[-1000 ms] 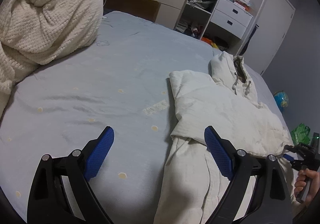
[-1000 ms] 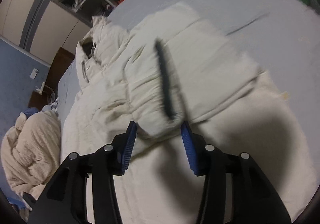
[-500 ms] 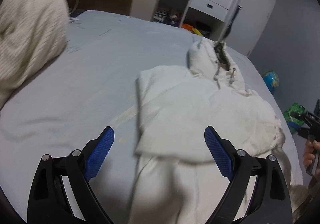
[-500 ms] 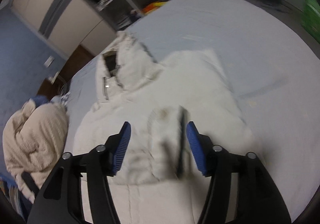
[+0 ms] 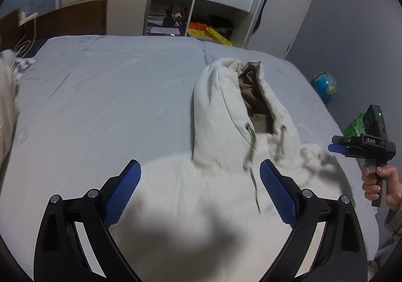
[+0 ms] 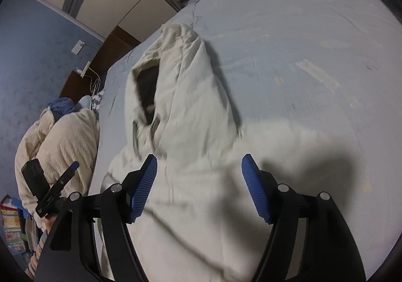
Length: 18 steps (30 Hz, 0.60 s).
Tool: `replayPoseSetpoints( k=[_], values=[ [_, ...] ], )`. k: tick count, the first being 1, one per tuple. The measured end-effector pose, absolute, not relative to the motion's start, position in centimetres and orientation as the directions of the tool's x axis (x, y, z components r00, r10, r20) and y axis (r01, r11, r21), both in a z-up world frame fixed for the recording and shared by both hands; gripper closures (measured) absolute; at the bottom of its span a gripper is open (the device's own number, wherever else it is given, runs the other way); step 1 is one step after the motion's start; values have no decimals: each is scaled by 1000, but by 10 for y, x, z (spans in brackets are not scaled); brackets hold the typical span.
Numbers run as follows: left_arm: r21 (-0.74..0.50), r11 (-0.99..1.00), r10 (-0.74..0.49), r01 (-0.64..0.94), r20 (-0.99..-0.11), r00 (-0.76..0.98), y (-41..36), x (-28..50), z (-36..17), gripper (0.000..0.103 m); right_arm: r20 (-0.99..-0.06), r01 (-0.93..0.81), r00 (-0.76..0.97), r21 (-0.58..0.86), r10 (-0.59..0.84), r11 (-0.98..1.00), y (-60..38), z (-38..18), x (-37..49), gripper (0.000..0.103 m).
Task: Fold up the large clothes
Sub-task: 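Grasp the hood with the left tool and lift it toward the hem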
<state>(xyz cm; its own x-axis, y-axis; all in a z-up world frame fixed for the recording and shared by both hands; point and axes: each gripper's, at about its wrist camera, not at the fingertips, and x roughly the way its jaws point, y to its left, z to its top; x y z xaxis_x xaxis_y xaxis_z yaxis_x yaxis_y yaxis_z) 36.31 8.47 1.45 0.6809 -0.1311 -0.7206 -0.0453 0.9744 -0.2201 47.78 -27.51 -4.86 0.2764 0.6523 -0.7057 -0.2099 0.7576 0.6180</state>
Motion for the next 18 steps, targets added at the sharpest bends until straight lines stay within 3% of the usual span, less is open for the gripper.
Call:
replayPoseSetpoints(
  k=[10, 18],
  values=[
    [-333, 941, -230, -56, -753, 617, 89, 469, -29, 11, -677, -204, 196, 679, 709, 705, -222, -85, 571, 37],
    [-280, 959, -215, -45, -821, 528, 82, 530, -65, 10, -687, -217, 167, 674, 707, 706, -188, -110, 614, 37]
  ],
)
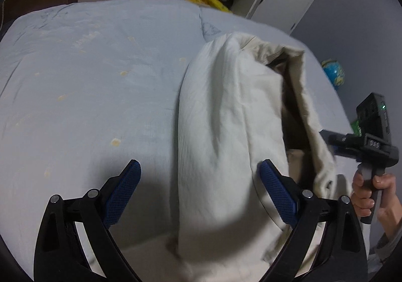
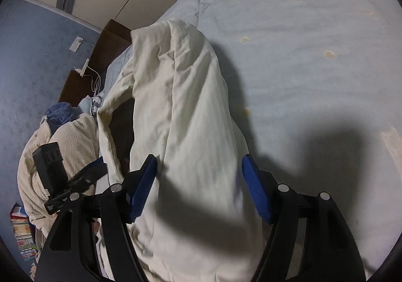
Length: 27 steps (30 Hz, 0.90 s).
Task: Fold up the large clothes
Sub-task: 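Grasp the hood with the left tool and lift it toward the hem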
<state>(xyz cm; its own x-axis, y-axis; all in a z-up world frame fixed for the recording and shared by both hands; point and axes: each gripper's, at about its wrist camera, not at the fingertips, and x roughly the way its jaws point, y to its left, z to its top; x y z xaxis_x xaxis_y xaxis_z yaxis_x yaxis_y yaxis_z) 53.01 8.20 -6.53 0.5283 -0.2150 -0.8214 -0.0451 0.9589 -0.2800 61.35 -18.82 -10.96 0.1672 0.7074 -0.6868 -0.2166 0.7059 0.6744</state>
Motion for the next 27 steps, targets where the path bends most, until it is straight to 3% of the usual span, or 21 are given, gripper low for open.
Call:
replayPoseSetpoints(
  k=[8, 10, 11, 12, 14, 15, 27],
  values=[
    [-257, 956, -167, -138, -870, 464, 95, 565, -101, 10, -689, -186, 162, 682, 706, 708, -171, -140, 638, 38],
    [-271, 947, -164, -174, -871, 463, 96, 568, -110, 13, -675, -167, 187, 694, 714, 700, -170, -143, 641, 42],
    [-268, 945, -158, -186, -874, 459, 94, 568, -114, 18, -666, -158, 193, 703, 720, 693, -169, -144, 642, 52],
    [-257, 948, -145, -188, -873, 465, 92, 568, -114, 39, -659, -154, 196, 711, 727, 686, -167, -143, 642, 63],
    [-316, 940, -218, -133, -850, 480, 81, 569, -109, 78, -659, -183, 206, 700, 723, 690, -161, -137, 641, 76],
    [-298, 946, -203, -126, -849, 488, 76, 568, -103, 85, -659, -210, 215, 689, 720, 694, -158, -131, 639, 81],
    [-273, 962, -213, 34, -660, 720, 54, 451, 13, 89, -526, -369, 343, 686, 778, 627, -192, -24, 549, 85]
  ],
)
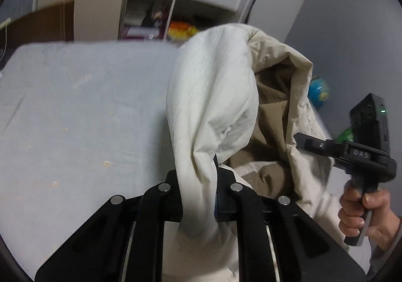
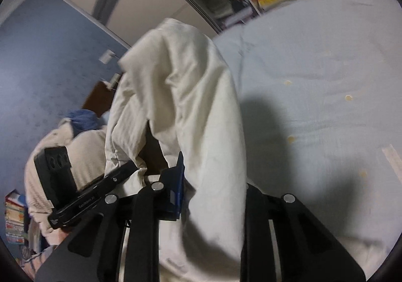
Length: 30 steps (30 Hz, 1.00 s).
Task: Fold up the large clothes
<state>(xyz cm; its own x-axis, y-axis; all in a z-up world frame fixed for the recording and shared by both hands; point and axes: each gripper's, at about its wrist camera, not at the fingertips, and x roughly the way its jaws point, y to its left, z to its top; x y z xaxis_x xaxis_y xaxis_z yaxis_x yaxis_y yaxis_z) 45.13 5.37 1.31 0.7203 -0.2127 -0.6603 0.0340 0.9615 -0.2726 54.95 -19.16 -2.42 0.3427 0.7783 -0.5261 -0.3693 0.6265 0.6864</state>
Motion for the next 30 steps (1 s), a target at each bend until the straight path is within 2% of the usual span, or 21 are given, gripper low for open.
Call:
replayPoseSetpoints(
  k=[5, 9, 13, 16, 22, 27, 30],
  values=[
    [-187, 977, -196, 102, -604, 772, 33, 380, 39, 87, -500, -440, 365, 650, 785, 619, -215, 10, 484, 84],
    [-129, 984, -179, 126, -595, 783, 19, 319, 35, 85, -516, -493, 387, 585, 764, 644, -225, 21, 428, 84],
    [-70, 989, -146, 131, -614, 776, 5, 284, 15, 82, -567, -537, 433, 462, 701, 706, -224, 18, 371, 75],
    [-34, 990, -129, 140, -632, 764, -2, 249, -3, 81, -612, -555, 474, 350, 633, 754, -228, 6, 331, 62],
    [-6, 989, -115, 151, -673, 730, -10, 203, -32, 75, -697, -567, 506, 174, 507, 805, -246, -19, 271, 59],
    [-25, 991, -109, 128, -693, 713, -2, 177, -44, 65, -713, -508, 487, 238, 504, 828, -280, -37, 244, 45],
    [-50, 994, -105, 98, -686, 720, 10, 167, -36, 57, -707, -461, 467, 319, 532, 828, -303, -44, 236, 45]
  ],
)
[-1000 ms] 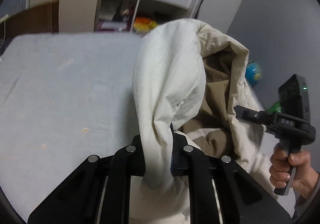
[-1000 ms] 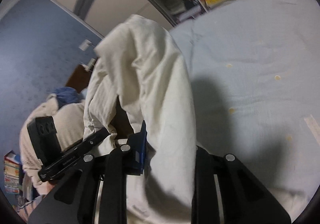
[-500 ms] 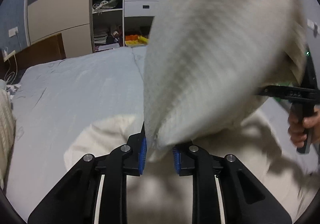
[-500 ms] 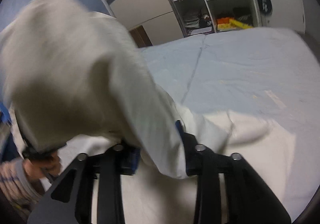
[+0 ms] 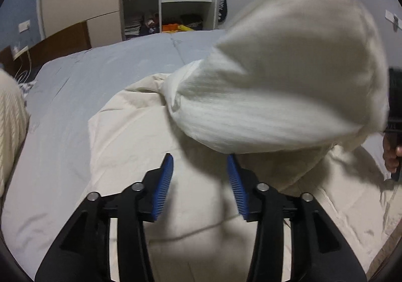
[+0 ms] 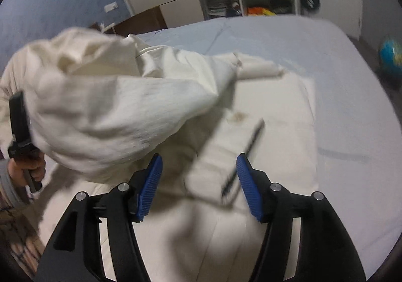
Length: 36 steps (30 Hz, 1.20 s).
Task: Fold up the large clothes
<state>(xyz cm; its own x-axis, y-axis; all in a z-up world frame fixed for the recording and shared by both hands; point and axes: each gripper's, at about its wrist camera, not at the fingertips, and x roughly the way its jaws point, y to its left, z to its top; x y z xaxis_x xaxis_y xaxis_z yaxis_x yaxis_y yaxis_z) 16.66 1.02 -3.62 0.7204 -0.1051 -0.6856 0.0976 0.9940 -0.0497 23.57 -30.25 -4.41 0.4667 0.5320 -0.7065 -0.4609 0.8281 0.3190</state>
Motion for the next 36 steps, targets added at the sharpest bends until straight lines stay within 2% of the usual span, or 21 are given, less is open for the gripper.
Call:
replayPoseSetpoints(
  k=[8, 11, 14, 16, 18, 20, 21, 25, 26, 27, 29, 33, 36],
  values=[
    [-237, 970, -182, 52, -571, 800, 28, 148, 28, 36, -619, -338, 437, 560, 653, 756, -324, -21, 233, 44],
    [-313, 946, -254, 82, -563, 787, 11, 152, 42, 35, -566, -316, 395, 655, 723, 686, -310, -12, 234, 43],
    [-338, 936, -295, 99, -598, 745, -16, 151, 39, 36, -520, -302, 348, 725, 780, 618, -292, -9, 226, 43],
    [-342, 934, -307, 100, -630, 713, -28, 160, 31, 40, -482, -292, 315, 770, 817, 567, -274, -9, 228, 44],
    [-369, 923, -337, 105, -649, 682, -34, 165, 22, 62, -459, -277, 286, 801, 841, 531, -260, -10, 229, 43],
    [-394, 913, -358, 103, -655, 665, -39, 161, 17, 73, -460, -259, 251, 816, 852, 517, -250, -12, 227, 44],
    [-409, 906, -371, 104, -655, 658, -40, 160, 14, 77, -482, -242, 229, 813, 845, 529, -242, -17, 228, 44],
    [-456, 885, -402, 96, -644, 651, -38, 152, 7, 79, -525, -179, 188, 813, 830, 554, -230, -34, 231, 44],
    [-465, 880, -409, 95, -643, 648, -38, 152, 5, 79, -522, -150, 181, 823, 833, 548, -229, -39, 233, 49],
    [-467, 879, -411, 94, -643, 647, -37, 151, 3, 79, -518, -123, 179, 832, 837, 541, -228, -44, 236, 69],
    [-468, 879, -409, 88, -647, 643, -37, 151, -1, 79, -515, -112, 162, 838, 842, 534, -223, -48, 238, 86],
    [-472, 878, -407, 78, -650, 642, -32, 152, -2, 79, -524, -172, 188, 815, 831, 553, -213, -38, 237, 98],
    [-467, 880, -404, 85, -643, 650, -30, 152, 6, 79, -466, -242, 273, 813, 841, 529, -220, -5, 230, 99]
  ],
)
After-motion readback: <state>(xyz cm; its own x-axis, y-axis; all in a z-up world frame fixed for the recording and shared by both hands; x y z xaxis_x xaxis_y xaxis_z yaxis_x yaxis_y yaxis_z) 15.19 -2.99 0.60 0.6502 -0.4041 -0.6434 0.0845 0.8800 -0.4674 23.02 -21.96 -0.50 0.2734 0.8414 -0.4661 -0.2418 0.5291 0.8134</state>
